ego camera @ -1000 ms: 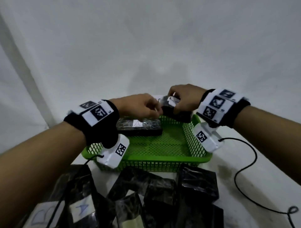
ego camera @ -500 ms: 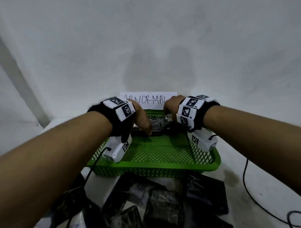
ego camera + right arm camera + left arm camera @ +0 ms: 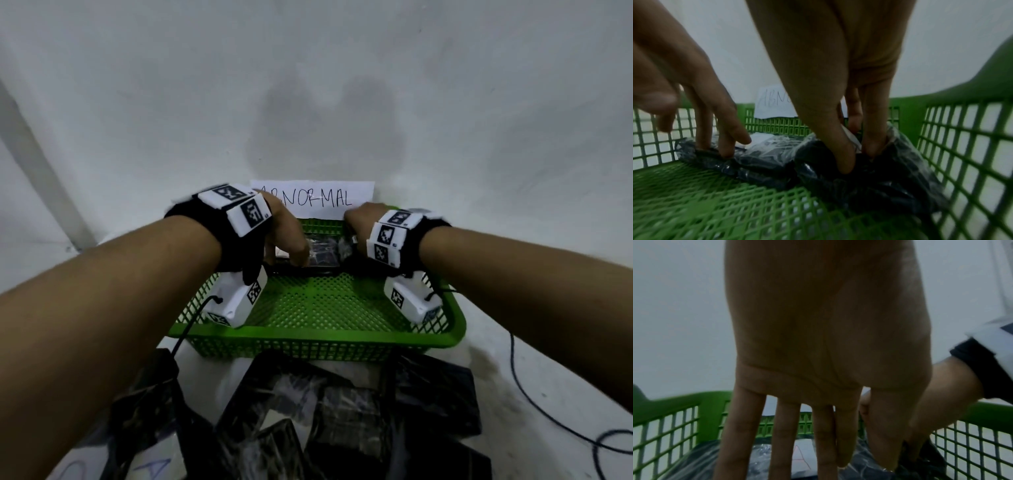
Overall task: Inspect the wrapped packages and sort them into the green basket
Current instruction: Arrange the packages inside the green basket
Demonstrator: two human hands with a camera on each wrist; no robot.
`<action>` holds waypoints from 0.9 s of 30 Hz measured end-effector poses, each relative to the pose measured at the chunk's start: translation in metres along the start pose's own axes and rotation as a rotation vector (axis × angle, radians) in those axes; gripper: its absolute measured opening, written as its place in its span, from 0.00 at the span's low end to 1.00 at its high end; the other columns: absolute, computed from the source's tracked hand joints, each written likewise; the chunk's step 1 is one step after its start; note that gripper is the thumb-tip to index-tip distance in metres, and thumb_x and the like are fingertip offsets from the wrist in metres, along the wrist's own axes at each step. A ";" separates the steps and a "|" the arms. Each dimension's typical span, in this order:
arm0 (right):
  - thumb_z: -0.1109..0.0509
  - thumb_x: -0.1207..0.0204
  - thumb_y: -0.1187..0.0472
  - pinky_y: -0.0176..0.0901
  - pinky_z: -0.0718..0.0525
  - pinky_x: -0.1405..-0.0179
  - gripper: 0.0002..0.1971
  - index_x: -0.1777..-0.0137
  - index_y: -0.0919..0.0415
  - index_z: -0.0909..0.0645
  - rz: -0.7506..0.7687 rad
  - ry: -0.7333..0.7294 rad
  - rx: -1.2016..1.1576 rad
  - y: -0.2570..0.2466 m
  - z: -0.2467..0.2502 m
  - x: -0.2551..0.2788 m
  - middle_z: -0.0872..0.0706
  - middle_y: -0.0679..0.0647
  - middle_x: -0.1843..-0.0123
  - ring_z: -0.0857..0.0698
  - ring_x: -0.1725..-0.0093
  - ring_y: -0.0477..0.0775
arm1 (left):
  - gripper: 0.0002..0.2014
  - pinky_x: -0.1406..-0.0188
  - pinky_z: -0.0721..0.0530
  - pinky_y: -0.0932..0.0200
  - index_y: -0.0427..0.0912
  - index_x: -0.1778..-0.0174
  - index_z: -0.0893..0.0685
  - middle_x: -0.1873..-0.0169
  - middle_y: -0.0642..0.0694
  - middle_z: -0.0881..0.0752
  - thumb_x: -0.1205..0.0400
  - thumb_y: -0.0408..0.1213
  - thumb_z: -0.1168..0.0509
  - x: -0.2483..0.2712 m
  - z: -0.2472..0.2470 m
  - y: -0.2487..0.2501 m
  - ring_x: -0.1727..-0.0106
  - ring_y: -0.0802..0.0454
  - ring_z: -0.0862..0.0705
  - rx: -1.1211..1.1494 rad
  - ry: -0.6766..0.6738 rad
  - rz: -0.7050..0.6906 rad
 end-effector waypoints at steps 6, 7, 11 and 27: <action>0.14 0.43 0.50 0.49 0.14 0.62 0.33 0.39 0.62 0.18 -0.001 -0.206 -0.198 0.005 0.024 0.008 0.10 0.62 0.46 0.14 0.59 0.57 | 0.23 0.68 0.21 0.71 0.41 0.15 0.36 0.16 0.44 0.36 0.08 0.32 0.47 -0.003 0.001 -0.001 0.21 0.45 0.31 -0.026 -0.014 -0.034; 0.13 0.40 0.53 0.50 0.13 0.66 0.27 0.42 0.62 0.15 0.024 -0.228 -0.227 0.004 0.033 0.009 0.09 0.60 0.49 0.13 0.63 0.56 | 0.23 0.64 0.19 0.69 0.42 0.16 0.34 0.18 0.45 0.33 0.09 0.31 0.46 -0.007 0.002 -0.002 0.24 0.46 0.28 -0.027 0.000 -0.033; 0.14 0.36 0.53 0.55 0.08 0.61 0.13 0.56 0.57 0.10 0.034 -0.237 -0.232 0.005 0.033 0.008 0.06 0.54 0.59 0.10 0.67 0.54 | 0.22 0.55 0.17 0.60 0.42 0.16 0.32 0.20 0.44 0.28 0.08 0.36 0.45 -0.012 0.003 0.000 0.29 0.44 0.24 -0.013 0.022 -0.039; 0.24 0.32 0.48 0.46 0.17 0.60 0.18 0.49 0.52 0.27 0.023 0.105 -0.082 -0.001 -0.006 0.011 0.19 0.54 0.54 0.19 0.60 0.58 | 0.25 0.49 0.21 0.58 0.46 0.15 0.35 0.22 0.42 0.25 0.10 0.37 0.41 -0.004 0.004 -0.002 0.41 0.51 0.24 0.169 0.089 -0.100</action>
Point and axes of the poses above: each hand's wrist, its own x-axis away from the middle knuckle, its own z-axis out of the back of the hand, y = z × x, the point moved 2 cm from there along -x, towards the middle knuckle
